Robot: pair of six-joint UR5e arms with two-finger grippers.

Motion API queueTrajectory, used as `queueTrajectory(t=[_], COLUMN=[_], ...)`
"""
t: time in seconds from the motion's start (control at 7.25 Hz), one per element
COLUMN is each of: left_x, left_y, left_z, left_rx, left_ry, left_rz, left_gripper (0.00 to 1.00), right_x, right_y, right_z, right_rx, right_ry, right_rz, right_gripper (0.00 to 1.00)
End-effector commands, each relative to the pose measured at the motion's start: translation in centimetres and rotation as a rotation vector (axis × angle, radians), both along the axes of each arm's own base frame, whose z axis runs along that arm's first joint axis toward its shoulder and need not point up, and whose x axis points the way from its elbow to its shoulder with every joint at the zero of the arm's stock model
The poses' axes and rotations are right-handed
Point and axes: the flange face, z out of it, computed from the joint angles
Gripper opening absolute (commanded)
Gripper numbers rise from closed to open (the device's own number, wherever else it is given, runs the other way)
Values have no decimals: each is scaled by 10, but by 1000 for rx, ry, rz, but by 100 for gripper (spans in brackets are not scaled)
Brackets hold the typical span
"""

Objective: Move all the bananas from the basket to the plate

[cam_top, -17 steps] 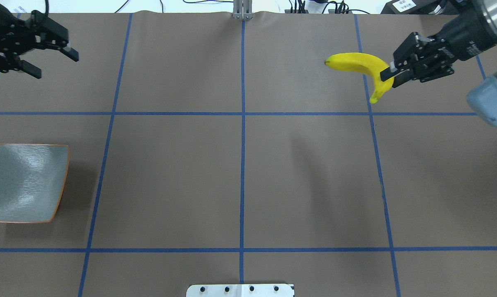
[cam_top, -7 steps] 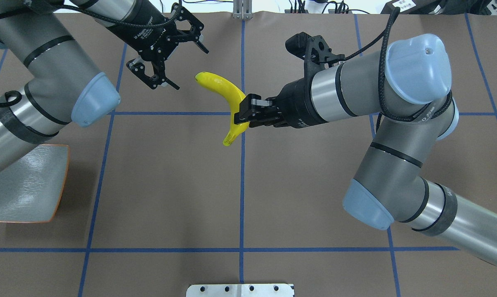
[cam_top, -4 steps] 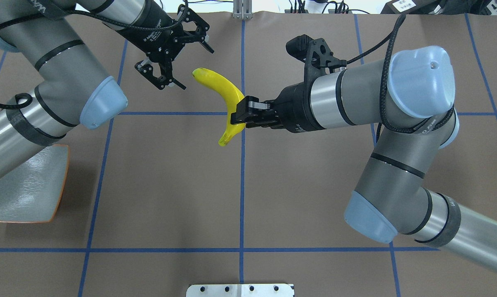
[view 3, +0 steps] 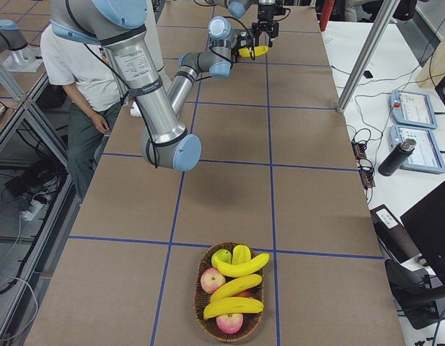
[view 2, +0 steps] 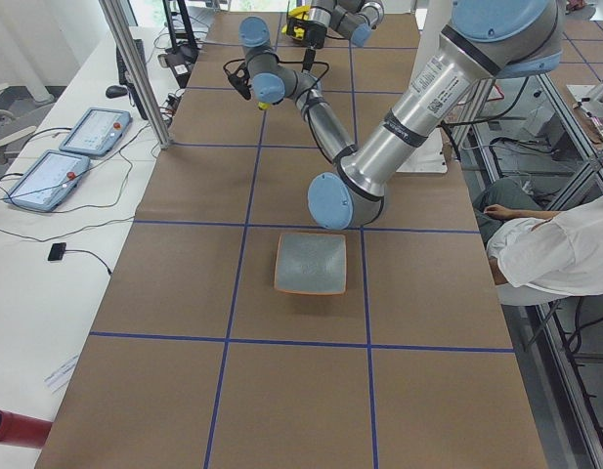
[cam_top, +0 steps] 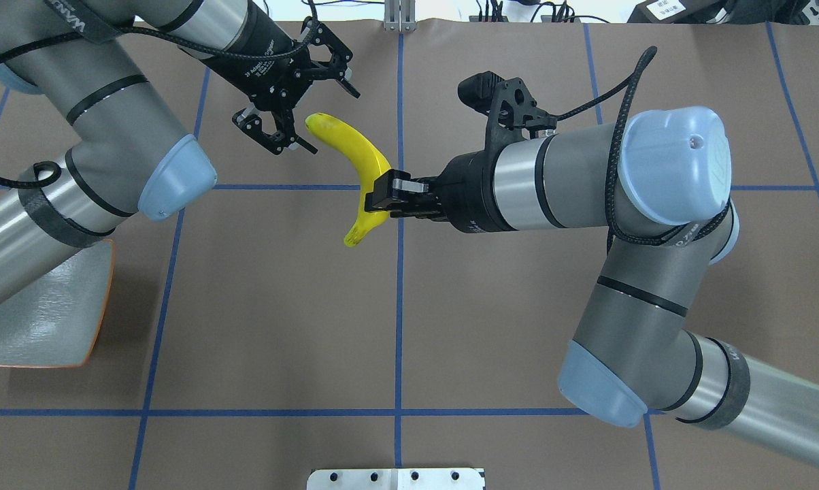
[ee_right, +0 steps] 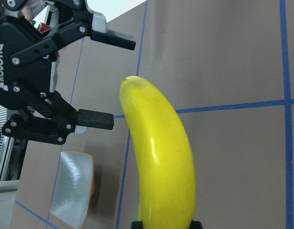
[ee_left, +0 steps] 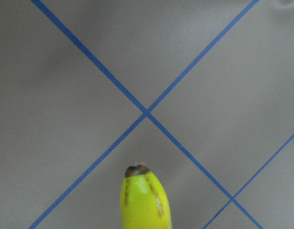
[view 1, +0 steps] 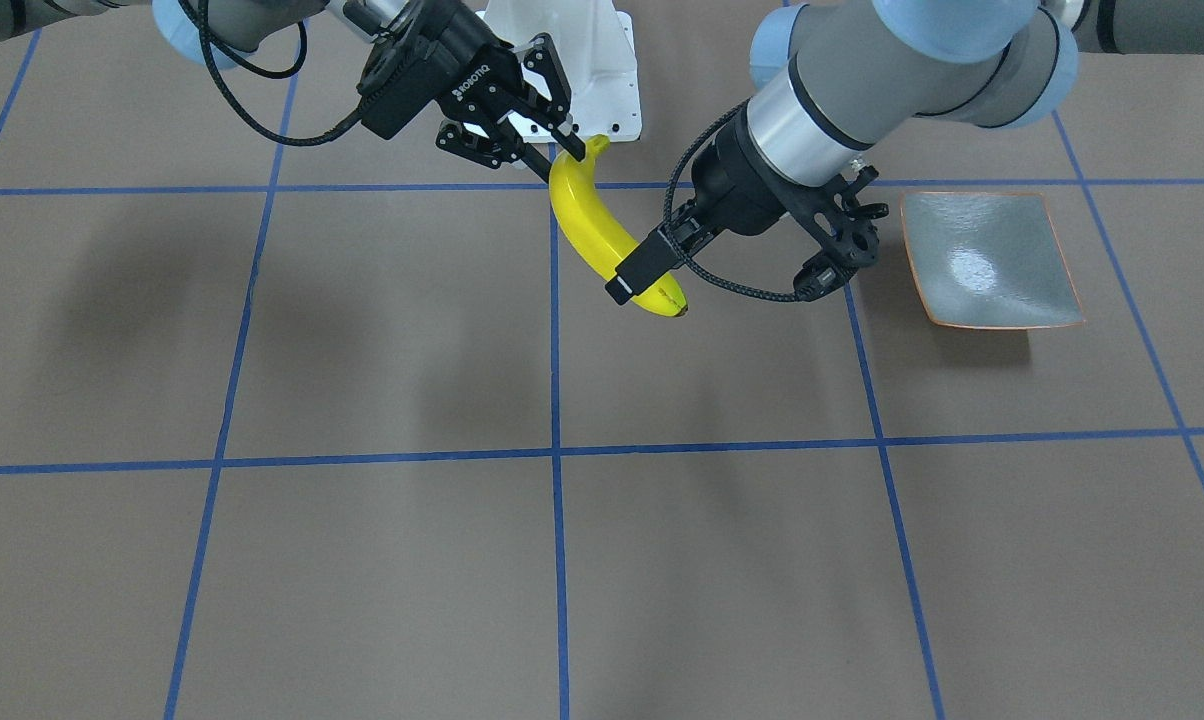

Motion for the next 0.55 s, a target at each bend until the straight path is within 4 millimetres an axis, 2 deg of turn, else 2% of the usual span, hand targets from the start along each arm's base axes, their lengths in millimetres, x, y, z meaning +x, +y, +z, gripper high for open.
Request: queueTrajectory(t=[0.0, 0.14, 0.28, 0.41], left_x=[1, 1, 1, 1], left_y=[1, 1, 1, 1], left_z=[0, 0, 0, 0], left_rx=[-1, -9, -14, -14], left_ry=[2, 1, 2, 2], left_rz=[2, -1, -2, -2], left_gripper=[75, 52, 20, 0], right_x=[3, 2, 0, -2], right_y=[3, 2, 4, 5], right_z=[-4, -3, -4, -5], right_rx=[4, 2, 3, -10], right_ry=[-11, -10, -11, -16], right_rz=[4, 9, 20, 32], right_gripper=[0, 0, 0, 0])
